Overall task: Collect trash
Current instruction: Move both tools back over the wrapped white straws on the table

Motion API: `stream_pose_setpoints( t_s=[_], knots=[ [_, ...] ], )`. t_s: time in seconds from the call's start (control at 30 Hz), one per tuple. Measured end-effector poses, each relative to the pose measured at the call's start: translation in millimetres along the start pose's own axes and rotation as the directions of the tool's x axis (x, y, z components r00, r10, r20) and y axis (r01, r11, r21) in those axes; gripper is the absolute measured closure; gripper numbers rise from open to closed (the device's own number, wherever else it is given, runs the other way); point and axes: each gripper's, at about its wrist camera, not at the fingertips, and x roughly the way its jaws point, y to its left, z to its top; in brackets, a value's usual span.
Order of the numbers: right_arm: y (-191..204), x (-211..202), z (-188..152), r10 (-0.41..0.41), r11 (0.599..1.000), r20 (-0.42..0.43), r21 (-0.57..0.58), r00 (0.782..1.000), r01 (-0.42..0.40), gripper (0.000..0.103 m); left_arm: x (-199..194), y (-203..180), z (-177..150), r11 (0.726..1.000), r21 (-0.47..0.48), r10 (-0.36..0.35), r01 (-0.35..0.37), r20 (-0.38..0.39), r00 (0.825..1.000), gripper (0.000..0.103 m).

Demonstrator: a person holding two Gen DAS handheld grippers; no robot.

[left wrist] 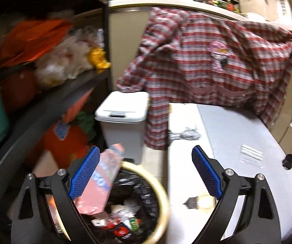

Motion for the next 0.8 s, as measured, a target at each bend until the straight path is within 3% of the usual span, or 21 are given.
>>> stream_pose_setpoints(
  t_s=[0.23,0.33,0.53,0.67,0.8],
  knots=[
    [-78.9,7.8,-11.9,-0.166,0.982,0.023,0.096,0.986,0.163,0.035,10.1,-51.5,-4.9,0.995,0.071,-0.065,0.065,-0.008,0.998,0.014],
    [-119.9,19.8,-17.3,-0.26,0.954,0.029,0.161,0.965,0.253,0.035,13.4,-63.5,-6.5,0.993,0.077,-0.087,0.088,-0.019,0.996,0.014],
    [-188.3,56.1,-21.7,-0.382,0.882,-0.044,0.279,0.923,0.379,0.035,19.3,-76.6,-9.2,0.99,0.096,-0.098,0.1,-0.027,0.995,0.014],
    [-211.4,79.1,-22.3,-0.433,0.852,-0.073,0.294,0.899,0.434,0.035,19.7,-75.7,-8.4,0.99,0.101,-0.099,0.101,-0.021,0.995,0.014],
    [-219.7,100.9,-17.9,-0.456,0.847,-0.08,0.266,0.886,0.46,0.035,21.5,-72.6,-8.2,0.99,0.107,-0.093,0.095,-0.02,0.995,0.014]
  ],
)
